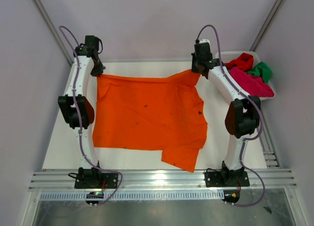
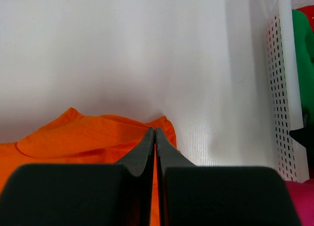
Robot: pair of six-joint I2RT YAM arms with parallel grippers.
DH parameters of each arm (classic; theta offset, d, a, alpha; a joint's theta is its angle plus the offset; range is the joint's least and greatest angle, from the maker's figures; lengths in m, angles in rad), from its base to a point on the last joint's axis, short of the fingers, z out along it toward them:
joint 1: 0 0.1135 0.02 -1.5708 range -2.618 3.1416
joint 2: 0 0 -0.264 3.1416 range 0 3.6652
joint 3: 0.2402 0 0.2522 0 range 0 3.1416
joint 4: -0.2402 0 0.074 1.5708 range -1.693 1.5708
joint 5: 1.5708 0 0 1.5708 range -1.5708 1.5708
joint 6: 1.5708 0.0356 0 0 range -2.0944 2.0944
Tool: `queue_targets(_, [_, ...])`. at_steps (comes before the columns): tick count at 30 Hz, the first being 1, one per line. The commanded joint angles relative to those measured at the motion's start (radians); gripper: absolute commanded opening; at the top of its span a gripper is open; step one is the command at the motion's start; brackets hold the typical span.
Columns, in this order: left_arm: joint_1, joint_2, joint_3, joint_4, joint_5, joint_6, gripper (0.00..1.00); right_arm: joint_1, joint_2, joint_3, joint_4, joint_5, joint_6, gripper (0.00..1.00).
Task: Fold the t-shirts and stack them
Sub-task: Fold the flattened tshirt in 1/3 of the way
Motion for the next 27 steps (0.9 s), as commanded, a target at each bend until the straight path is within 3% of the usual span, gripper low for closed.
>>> queue_targets(1, [0.003, -0.051, 0.032, -0.014, -0.021, 0.014, 0.04, -0.007, -0.064, 0.003, 0.052, 0.006, 0.000, 0.03])
queue_targets(7, [0.003, -0.077, -0.003, -0.034, 0.013, 0.005, 0.02, -0.005, -0.139, -0.109, 0.078, -0.035, 0.032, 0.03])
queue_targets(13, [0.000, -0.118, -0.141, -0.011, 0.048, -0.009, 0.00, 0.012, -0.217, -0.240, 0.095, -0.041, 0.036, 0.03])
queue_targets(27, [-0.063, -0.158, -0.284, -0.077, -0.015, -0.013, 0.00, 0.078, -0.369, -0.451, 0.083, -0.063, 0.071, 0.03])
